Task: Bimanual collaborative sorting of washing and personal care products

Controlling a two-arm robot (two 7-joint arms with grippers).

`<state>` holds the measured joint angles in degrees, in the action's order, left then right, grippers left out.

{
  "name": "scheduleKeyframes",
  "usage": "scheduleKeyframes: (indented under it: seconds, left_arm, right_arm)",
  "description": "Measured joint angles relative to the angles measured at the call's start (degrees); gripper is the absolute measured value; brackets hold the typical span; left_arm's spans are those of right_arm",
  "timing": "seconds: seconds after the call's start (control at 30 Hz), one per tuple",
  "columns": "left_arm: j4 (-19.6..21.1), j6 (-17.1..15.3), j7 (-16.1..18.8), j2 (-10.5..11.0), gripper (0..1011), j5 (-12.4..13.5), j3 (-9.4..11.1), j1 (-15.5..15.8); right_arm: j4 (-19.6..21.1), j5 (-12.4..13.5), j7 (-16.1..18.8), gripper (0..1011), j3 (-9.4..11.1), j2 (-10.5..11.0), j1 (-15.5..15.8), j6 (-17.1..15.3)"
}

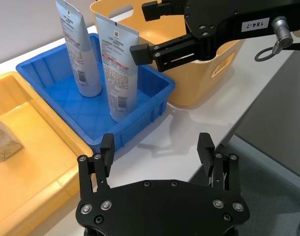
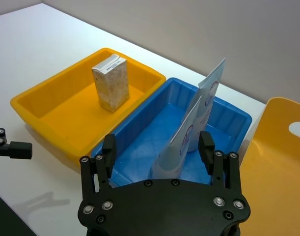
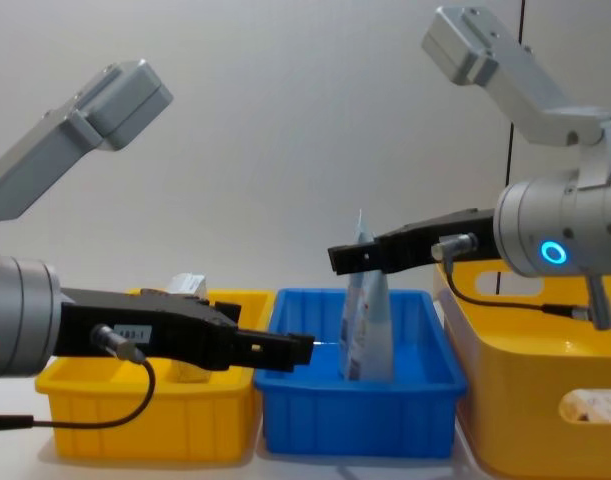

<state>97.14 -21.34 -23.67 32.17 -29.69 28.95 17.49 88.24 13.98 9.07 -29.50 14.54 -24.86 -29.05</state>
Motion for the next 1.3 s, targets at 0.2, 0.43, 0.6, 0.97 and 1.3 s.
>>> scheduleKeyframes:
  seconds: [0.2, 0.43, 0.6, 0.97, 1.3]
  left_arm:
    - [0.0, 0.0, 0.0, 0.0, 1002, 0.0, 0.0, 0.0]
    - [0.0, 0.0, 0.0, 0.0, 1002, 0.0, 0.0, 0.0]
    - [0.0, 0.0, 0.0, 0.0, 1002, 0.0, 0.0, 0.0]
    - [0.0, 0.0, 0.0, 0.0, 1002, 0.0, 0.0, 0.0]
    - [0.0, 0.0, 0.0, 0.0, 1001, 0.0, 0.0, 0.0]
  right_arm:
    - [-0.63, -0.74, -0.74, 1002, -0.16, -0.7, -0.04, -0.27]
    - [-2.2, -1.36, -1.76, 1002, -0.06, -1.8, -0.5, -0.51]
    - [-3.91, -1.86, -2.89, 1002, 0.35, -2.83, -0.99, -0.66]
    - [-8.65, -2.9, -4.39, 1002, 1.12, -4.61, -2.62, -0.2]
    - [-12.57, -3.38, -3.02, 1002, 0.82, -5.59, -4.51, 1.48]
